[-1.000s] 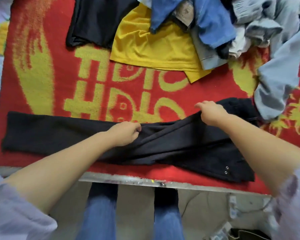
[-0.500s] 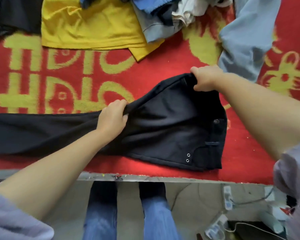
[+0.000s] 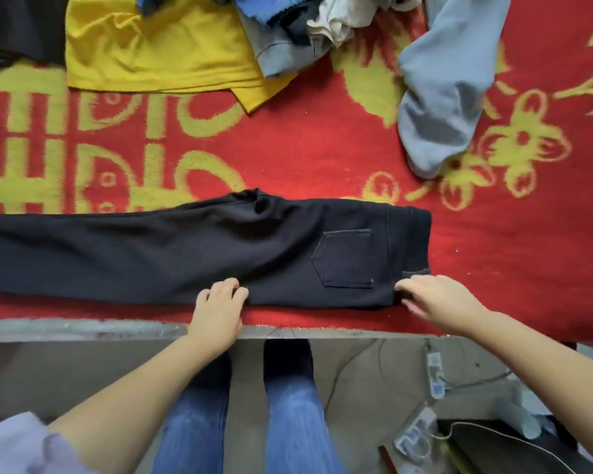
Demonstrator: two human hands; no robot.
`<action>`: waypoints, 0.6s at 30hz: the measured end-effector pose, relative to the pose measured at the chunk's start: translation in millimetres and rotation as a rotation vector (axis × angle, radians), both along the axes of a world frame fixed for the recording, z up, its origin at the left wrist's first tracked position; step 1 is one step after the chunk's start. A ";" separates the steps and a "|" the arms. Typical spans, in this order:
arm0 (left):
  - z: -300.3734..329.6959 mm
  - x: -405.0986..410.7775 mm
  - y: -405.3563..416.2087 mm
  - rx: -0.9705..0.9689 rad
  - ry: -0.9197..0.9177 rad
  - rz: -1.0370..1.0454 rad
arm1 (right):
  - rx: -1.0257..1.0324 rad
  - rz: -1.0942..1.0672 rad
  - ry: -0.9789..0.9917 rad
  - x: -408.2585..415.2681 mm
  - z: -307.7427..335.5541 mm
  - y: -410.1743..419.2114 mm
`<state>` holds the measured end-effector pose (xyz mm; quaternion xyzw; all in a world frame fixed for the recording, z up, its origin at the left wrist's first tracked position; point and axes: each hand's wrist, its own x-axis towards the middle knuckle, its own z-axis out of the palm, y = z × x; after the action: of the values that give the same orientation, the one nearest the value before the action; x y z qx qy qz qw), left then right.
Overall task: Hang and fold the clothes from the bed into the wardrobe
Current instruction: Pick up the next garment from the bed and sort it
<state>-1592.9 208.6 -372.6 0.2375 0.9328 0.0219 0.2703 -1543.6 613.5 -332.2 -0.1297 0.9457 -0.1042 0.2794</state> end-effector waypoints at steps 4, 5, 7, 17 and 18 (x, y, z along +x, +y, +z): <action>4.4 -11.4 15.5 0.015 -0.335 0.675 | -0.198 -1.146 -0.047 -23.3 -17.0 -6.6; 3.0 -16.2 17.9 0.049 -0.473 0.874 | -0.247 -1.318 -0.106 -30.6 -21.7 -10.6; 3.1 -24.5 21.9 0.151 -0.662 1.233 | -0.274 -1.445 -0.163 -41.0 -31.7 -18.8; 16.0 -8.9 46.3 0.499 -0.265 1.965 | -0.667 -1.328 -0.332 -64.4 27.4 -1.2; 21.5 -6.2 45.3 0.432 -0.147 1.772 | -0.546 -1.267 -0.284 -64.2 30.2 8.5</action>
<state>-1599.1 253.9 -351.1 -0.5218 0.7298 0.4105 0.1630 -1607.8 622.1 -302.0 0.3951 0.7337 -0.4966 0.2429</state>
